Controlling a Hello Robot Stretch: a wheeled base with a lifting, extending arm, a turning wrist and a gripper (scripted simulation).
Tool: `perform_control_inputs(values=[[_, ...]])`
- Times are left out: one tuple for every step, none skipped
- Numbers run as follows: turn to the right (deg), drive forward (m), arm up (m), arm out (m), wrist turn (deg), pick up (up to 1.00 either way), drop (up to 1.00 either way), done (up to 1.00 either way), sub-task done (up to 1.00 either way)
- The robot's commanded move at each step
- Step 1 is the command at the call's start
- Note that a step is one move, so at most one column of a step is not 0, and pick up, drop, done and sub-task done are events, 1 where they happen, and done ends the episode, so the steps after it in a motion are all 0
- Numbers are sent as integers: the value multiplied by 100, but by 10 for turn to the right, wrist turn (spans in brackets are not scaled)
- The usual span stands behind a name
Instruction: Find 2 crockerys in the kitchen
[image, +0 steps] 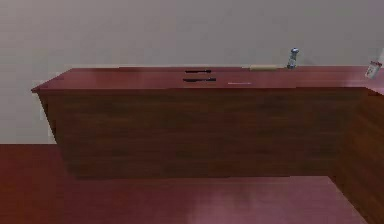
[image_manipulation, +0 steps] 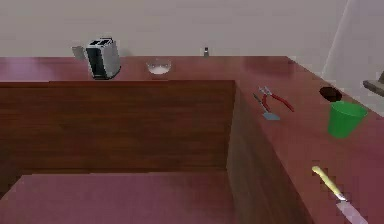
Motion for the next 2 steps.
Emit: perform_control_inputs(values=[[0, 25, 0, 0, 0, 0, 0, 0, 0], [450, 0, 0, 0, 0, 0, 0, 0, 0]])
